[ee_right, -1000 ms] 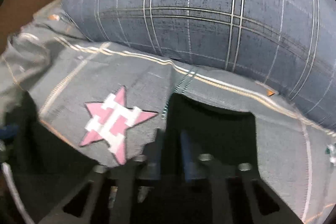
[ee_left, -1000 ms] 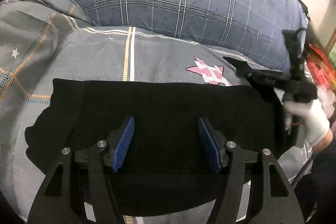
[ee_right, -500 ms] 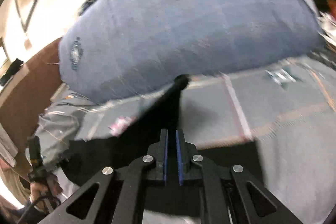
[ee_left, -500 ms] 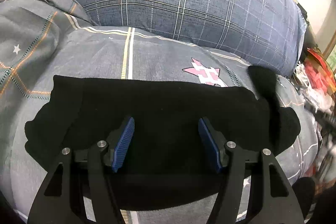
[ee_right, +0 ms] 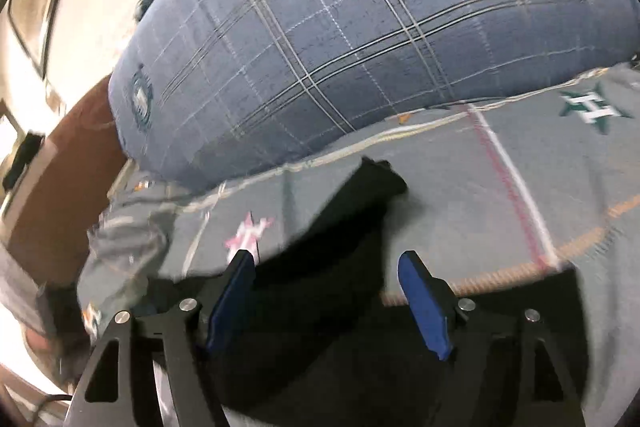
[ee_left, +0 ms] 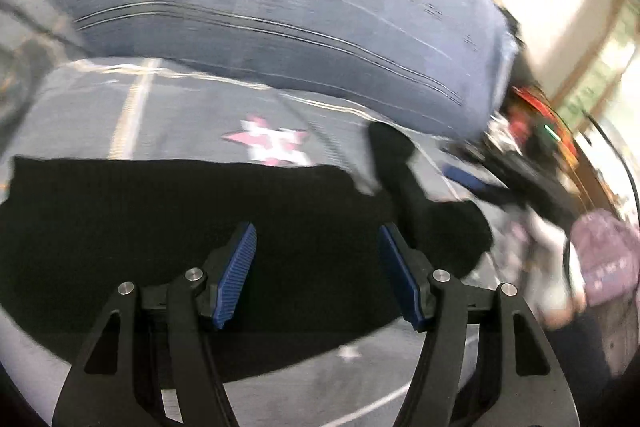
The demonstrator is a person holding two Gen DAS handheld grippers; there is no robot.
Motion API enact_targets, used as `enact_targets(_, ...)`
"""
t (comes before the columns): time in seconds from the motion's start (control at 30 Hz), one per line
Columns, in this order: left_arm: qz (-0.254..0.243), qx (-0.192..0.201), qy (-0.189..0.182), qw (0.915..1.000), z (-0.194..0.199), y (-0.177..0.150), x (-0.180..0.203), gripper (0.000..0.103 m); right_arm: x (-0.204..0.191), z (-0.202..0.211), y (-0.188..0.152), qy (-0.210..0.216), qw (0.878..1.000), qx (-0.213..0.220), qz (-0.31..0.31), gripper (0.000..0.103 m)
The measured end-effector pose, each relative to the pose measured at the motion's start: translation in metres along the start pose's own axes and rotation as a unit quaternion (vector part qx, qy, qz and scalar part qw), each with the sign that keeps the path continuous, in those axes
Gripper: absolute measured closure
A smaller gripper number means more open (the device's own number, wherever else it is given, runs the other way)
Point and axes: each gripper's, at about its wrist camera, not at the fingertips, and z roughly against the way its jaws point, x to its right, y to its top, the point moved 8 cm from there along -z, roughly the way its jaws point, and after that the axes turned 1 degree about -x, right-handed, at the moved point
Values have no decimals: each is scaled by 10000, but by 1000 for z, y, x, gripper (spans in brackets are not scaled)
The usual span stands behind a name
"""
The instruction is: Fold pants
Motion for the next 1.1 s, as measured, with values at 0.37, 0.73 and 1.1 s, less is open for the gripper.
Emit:
enact_targets(0.37, -722, -534, -444, 9950, -66, -12, 78, 39, 16, -47, 25, 328, 9989, -77, -313, 97)
enact_targets(0.73, -921, -1030, -1220, 9829, -79, -49, 116, 39, 34, 116, -10, 73, 9987, 485, 96, 98)
enact_targets(1.1, -761, -556, -629, 9936, -28, -36, 70, 39, 102, 114, -71, -1399, 9889, -501, 47, 83)
